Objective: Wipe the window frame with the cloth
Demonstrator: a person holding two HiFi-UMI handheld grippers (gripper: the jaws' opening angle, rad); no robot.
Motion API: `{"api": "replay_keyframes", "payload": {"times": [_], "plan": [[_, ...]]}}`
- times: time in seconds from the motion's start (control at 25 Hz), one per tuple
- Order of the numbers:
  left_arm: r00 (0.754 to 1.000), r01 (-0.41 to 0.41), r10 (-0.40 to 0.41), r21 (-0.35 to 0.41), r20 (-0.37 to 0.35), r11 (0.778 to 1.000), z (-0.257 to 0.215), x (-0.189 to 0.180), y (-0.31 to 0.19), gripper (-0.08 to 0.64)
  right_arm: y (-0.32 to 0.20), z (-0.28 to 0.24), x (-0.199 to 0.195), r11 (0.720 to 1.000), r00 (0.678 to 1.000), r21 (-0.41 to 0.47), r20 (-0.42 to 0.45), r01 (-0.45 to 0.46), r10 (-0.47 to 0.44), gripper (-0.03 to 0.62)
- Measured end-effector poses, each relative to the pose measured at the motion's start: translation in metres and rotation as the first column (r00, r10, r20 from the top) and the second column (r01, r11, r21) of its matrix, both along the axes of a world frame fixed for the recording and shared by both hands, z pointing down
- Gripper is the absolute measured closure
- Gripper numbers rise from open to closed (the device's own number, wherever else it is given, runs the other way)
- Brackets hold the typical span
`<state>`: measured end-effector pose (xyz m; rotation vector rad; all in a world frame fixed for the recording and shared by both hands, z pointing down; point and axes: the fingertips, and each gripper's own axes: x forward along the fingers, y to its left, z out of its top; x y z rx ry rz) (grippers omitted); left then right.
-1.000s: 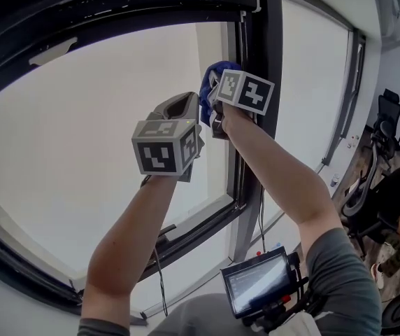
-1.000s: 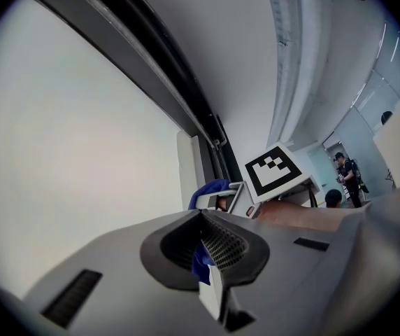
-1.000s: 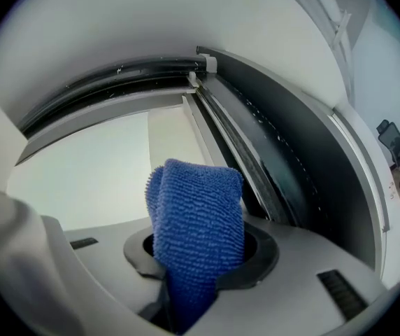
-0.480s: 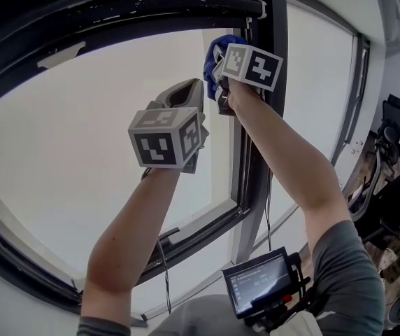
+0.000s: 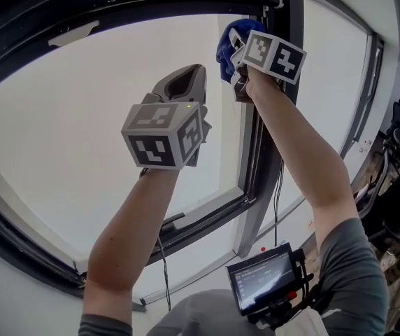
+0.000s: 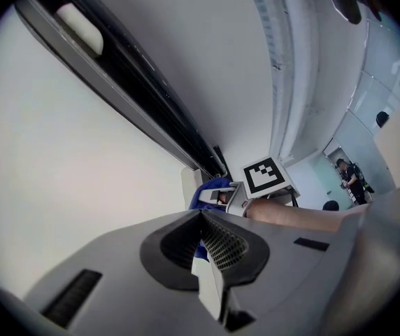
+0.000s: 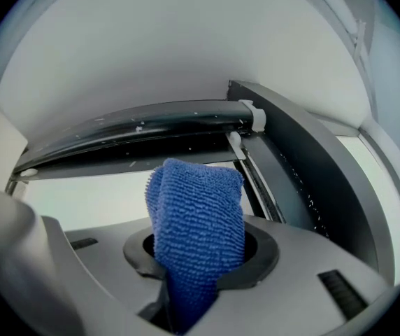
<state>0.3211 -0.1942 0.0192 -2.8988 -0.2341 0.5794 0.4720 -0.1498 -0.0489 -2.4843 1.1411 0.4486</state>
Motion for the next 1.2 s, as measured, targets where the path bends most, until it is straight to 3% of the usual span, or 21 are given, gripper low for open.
{"api": "replay_keyframes", "payload": {"times": [0.2, 0.44, 0.56, 0.68, 0.88, 1.04, 1.2], "plan": [[0.998, 0.049, -0.045, 0.103, -0.039, 0.993, 0.011, -0.034, -0.005, 0.551, 0.004, 0.018, -0.056, 0.992, 0.988, -0.006, -0.089, 0.127, -0.127, 0.463], [0.997, 0.078, -0.076, 0.069, -0.029, 0.995, 0.034, -0.072, -0.023, 0.551, 0.004, 0.056, -0.106, 0.966, 0.963, -0.022, -0.08, 0.256, -0.257, 0.463], [0.983, 0.179, -0.175, 0.057, -0.057, 0.982, 0.05, -0.094, -0.04, 0.551, 0.0, 0.078, -0.13, 0.945, 0.943, -0.052, -0.068, 0.323, -0.326, 0.463], [0.966, 0.247, -0.247, -0.008, -0.077, 0.969, 0.075, -0.125, -0.062, 0.551, -0.007, 0.111, -0.155, 0.915, 0.915, -0.084, -0.053, 0.395, -0.4, 0.463], [0.963, 0.27, -0.271, -0.073, 0.006, 0.96, 0.132, -0.166, -0.085, 0.551, -0.017, 0.157, -0.194, 0.869, 0.873, -0.18, -0.084, 0.46, -0.48, 0.463], [0.946, 0.324, -0.321, -0.171, 0.046, 0.931, 0.177, -0.2, -0.098, 0.551, -0.027, 0.197, -0.212, 0.833, 0.846, -0.193, -0.025, 0.519, -0.533, 0.463], [0.936, 0.349, -0.336, -0.152, 0.109, 0.925, 0.211, -0.217, -0.102, 0.551, -0.039, 0.237, -0.231, 0.797, 0.823, -0.243, 0.012, 0.553, -0.568, 0.462]]}}
